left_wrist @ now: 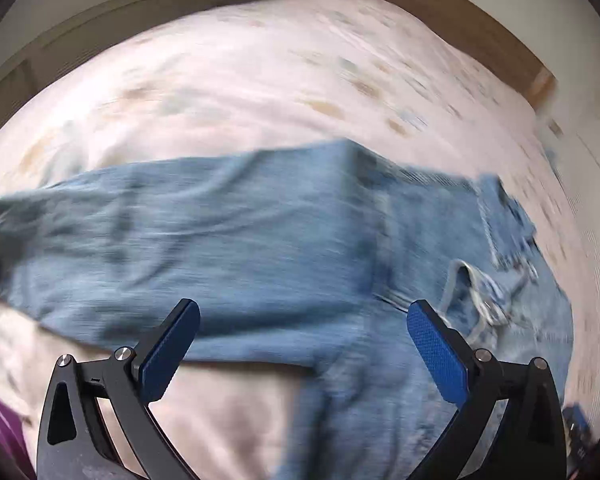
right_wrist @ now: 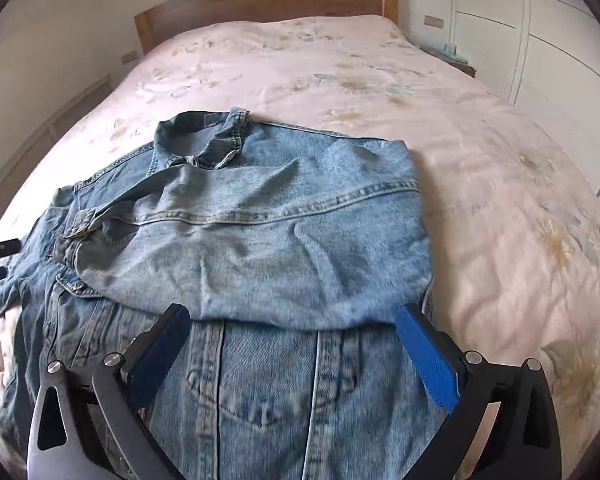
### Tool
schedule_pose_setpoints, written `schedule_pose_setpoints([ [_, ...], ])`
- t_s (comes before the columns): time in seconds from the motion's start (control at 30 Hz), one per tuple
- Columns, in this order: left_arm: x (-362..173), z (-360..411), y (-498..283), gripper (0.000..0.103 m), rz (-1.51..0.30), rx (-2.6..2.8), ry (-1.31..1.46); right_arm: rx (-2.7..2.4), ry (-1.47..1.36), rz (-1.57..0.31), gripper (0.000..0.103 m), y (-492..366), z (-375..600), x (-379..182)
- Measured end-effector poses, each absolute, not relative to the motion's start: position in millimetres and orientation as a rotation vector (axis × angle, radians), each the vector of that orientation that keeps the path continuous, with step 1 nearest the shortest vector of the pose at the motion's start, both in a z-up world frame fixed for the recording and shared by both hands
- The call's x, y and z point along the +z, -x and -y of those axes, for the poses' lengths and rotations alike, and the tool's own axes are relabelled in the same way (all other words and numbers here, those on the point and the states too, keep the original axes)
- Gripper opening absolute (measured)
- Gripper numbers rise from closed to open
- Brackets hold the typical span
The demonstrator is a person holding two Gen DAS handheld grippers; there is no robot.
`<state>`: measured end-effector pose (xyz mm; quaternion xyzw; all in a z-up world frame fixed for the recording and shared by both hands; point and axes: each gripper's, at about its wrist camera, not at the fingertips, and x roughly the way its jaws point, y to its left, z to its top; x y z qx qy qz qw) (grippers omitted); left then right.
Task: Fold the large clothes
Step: 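Grasp the cuff of the other sleeve with the left tool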
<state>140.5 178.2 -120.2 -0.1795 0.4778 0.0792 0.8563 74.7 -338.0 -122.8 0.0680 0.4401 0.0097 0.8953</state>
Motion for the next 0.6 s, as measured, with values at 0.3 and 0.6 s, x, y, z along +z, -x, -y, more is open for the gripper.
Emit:
schedule_pose_setpoints([
  [0.3, -132.9, -347.6, -55.0, 0.102, -0.965, 0.560, 0.765, 0.004, -0.206, -0.941, 0.102, -66.3, 355.4, -134.4],
  [0.6, -156.4, -410.3, -48.0, 0.102, -0.997, 0.628, 0.885, -0.001, -0.239, -0.959, 0.102, -64.5, 363.2, -136.9],
])
